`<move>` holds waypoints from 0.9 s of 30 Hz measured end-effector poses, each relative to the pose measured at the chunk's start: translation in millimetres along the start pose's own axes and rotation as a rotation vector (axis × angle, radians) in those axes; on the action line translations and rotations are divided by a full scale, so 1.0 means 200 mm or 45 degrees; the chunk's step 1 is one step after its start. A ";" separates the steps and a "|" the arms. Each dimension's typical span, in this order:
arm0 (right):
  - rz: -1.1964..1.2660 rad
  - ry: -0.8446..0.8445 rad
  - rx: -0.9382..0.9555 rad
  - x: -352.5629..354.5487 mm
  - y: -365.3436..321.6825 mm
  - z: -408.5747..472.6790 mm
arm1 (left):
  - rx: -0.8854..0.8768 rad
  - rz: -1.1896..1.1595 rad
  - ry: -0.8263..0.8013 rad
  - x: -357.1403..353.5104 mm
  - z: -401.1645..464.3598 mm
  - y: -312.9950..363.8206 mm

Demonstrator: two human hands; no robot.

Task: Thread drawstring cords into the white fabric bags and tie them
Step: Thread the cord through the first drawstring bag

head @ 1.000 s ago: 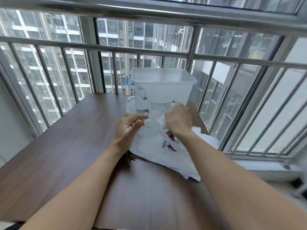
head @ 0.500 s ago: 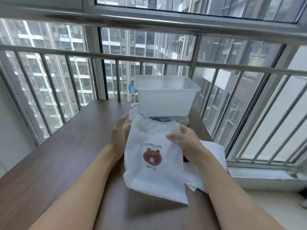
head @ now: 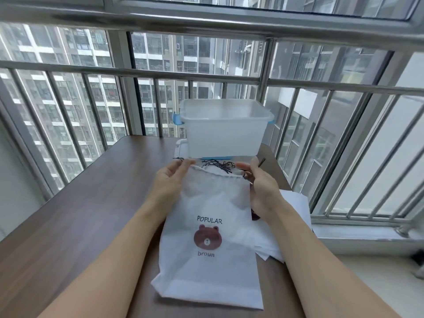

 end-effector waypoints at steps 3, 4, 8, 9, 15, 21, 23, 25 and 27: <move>0.133 -0.045 -0.080 -0.01 0.01 -0.01 | 0.192 -0.285 0.113 0.05 0.03 0.00; 0.204 -0.058 -0.101 -0.01 0.01 0.00 | 0.258 -0.452 0.122 0.07 0.05 -0.01; 0.602 0.001 -0.181 0.03 0.00 0.00 | 0.352 -1.118 0.255 0.14 0.07 -0.03; 0.712 0.016 -0.198 0.04 0.00 0.00 | 0.356 -1.213 0.278 0.14 0.07 -0.03; 0.791 0.035 -0.273 0.08 0.00 0.02 | 0.336 -1.286 0.370 0.21 0.10 -0.01; 0.351 0.323 -0.068 0.28 -0.14 0.02 | 0.163 -1.007 0.716 0.44 0.14 0.07; 0.241 0.311 0.005 0.24 -0.15 -0.01 | 0.030 -0.853 0.715 0.40 0.11 0.11; 0.182 0.208 0.057 0.18 -0.15 -0.04 | -0.076 -0.618 0.557 0.30 0.06 0.16; 0.107 0.035 0.081 0.10 -0.13 -0.07 | -0.090 -0.471 0.315 0.17 0.01 0.18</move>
Point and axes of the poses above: each hand's wrist, its own z-axis towards the middle knuckle, its own x-axis out of the back of the hand, y = z × x, the point moved 4 cm from there along z, towards the middle knuckle, and after that the axes turned 9 degrees about -z, right-handed, at the moved point
